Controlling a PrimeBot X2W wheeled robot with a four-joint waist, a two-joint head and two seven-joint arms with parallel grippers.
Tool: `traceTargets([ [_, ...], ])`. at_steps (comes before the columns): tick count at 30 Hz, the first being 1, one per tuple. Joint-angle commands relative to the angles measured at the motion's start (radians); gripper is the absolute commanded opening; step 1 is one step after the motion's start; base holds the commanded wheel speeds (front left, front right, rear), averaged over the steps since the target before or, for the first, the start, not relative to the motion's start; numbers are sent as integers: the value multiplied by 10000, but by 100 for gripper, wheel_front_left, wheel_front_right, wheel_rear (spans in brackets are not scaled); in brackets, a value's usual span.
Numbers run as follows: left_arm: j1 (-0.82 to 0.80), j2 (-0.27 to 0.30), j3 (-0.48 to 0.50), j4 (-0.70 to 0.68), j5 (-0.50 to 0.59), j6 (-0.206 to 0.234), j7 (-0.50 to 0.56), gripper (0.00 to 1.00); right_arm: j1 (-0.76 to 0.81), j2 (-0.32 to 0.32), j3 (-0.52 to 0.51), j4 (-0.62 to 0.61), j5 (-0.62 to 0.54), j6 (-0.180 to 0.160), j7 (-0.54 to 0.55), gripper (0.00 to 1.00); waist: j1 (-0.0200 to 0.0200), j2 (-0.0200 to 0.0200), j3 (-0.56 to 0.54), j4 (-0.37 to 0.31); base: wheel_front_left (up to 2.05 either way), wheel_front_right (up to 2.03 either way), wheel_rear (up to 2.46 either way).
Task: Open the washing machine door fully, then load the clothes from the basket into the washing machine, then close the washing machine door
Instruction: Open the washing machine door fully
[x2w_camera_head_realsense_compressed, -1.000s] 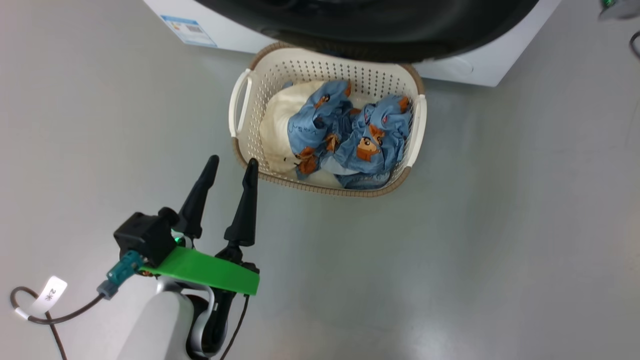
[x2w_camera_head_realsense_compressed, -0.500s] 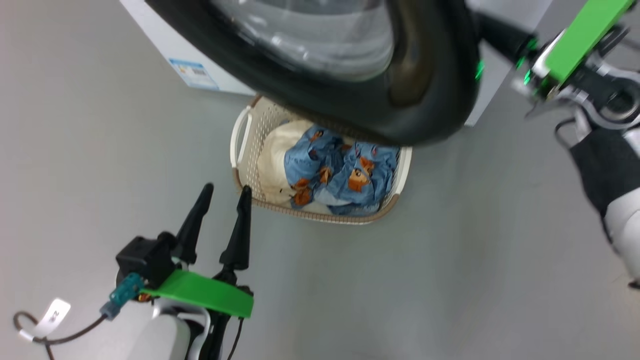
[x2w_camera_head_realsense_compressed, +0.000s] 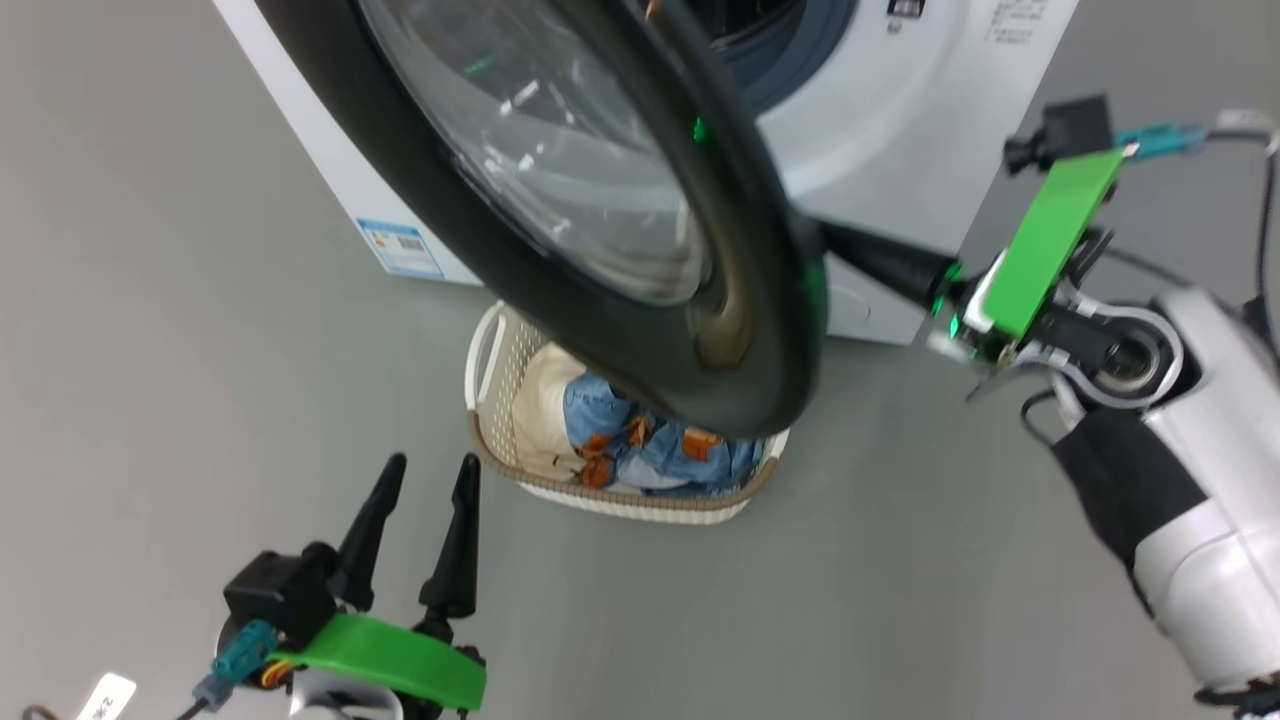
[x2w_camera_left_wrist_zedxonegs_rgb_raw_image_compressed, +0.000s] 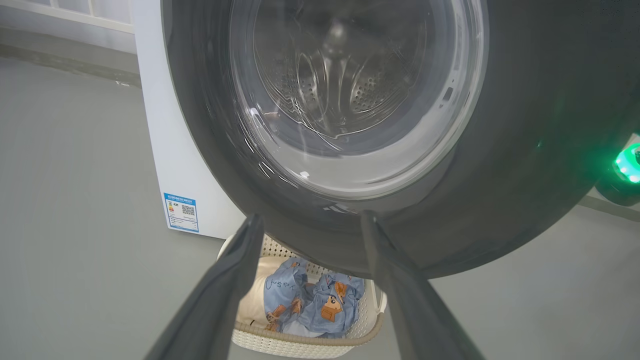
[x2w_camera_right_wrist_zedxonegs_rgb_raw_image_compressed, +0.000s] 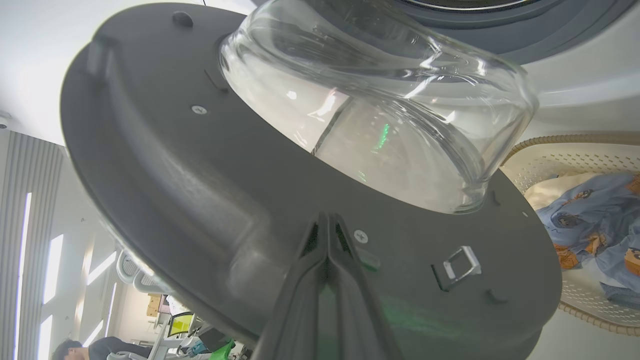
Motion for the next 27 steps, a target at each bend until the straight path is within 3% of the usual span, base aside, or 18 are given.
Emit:
traceTargets([
  [1, 29, 199, 368, -184, 130, -27, -65, 100, 228, 240, 185, -378, 47, 16, 88, 0, 0, 0, -323, 1, 0, 0, 0],
  [27, 846, 304, 478, -268, 191, -27, -65, 100, 1831, 1595, 824, -603, -106, 16, 294, 0, 0, 0, -1394, 1125, 0, 0, 0],
])
